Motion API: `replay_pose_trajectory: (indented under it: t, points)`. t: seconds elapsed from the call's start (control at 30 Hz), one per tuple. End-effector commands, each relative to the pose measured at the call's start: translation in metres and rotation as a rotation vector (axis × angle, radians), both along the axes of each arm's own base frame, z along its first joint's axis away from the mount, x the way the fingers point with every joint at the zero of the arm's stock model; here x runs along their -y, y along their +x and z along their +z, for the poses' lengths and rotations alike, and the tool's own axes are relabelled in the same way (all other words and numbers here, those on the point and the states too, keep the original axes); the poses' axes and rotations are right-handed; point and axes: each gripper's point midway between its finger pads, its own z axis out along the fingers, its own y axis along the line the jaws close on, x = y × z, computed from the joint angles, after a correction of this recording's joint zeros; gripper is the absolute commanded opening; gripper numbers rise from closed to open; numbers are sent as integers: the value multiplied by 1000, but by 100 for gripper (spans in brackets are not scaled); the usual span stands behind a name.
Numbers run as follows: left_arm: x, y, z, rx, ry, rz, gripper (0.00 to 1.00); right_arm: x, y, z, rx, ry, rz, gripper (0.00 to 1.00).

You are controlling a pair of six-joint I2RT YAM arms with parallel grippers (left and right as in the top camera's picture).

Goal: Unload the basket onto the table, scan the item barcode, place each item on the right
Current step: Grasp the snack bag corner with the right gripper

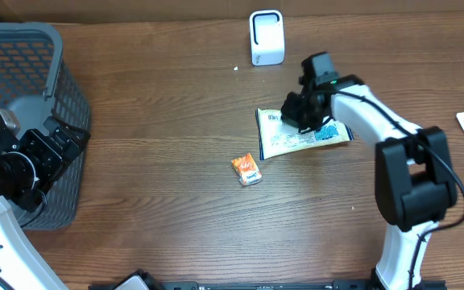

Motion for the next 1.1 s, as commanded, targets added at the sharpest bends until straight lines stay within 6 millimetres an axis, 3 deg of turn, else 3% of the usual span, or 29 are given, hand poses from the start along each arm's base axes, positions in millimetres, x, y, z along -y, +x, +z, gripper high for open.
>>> replay_pose_trajectory:
  t: [0.0, 0.17, 0.3, 0.37, 0.43, 0.5, 0.57, 0.6, 0.7, 0.87, 1.07]
  points:
    - [2, 1, 0, 3, 9, -27, 100, 3, -13, -28, -85, -22, -38, 4]
    - [2, 1, 0, 3, 9, -27, 100, -6, -6, -4, -60, 25, -5, 4]
    - [2, 1, 0, 3, 9, -27, 100, 0, 6, 40, -1, 14, 44, 4]
    - [2, 1, 0, 3, 9, -27, 100, 17, 15, 68, 36, -29, 26, 4]
    - [2, 1, 0, 3, 9, -27, 100, 39, 23, 82, 58, -91, -20, 5]
    - [2, 1, 0, 3, 9, -27, 100, 65, 28, 89, 77, -162, -51, 16]
    - [2, 1, 0, 3, 9, -27, 100, 89, 31, 89, 86, -210, -38, 46]
    - [2, 1, 0, 3, 9, -27, 100, 99, 31, 88, 87, -225, -23, 67]
    - [2, 1, 0, 3, 9, -27, 100, 127, 29, 83, 88, -264, 54, 97]
    - [2, 1, 0, 3, 9, -27, 100, 158, 28, 72, 92, -264, 78, 100]
    - [2, 1, 0, 3, 9, -27, 100, 135, 26, 61, 164, -55, 195, 100]
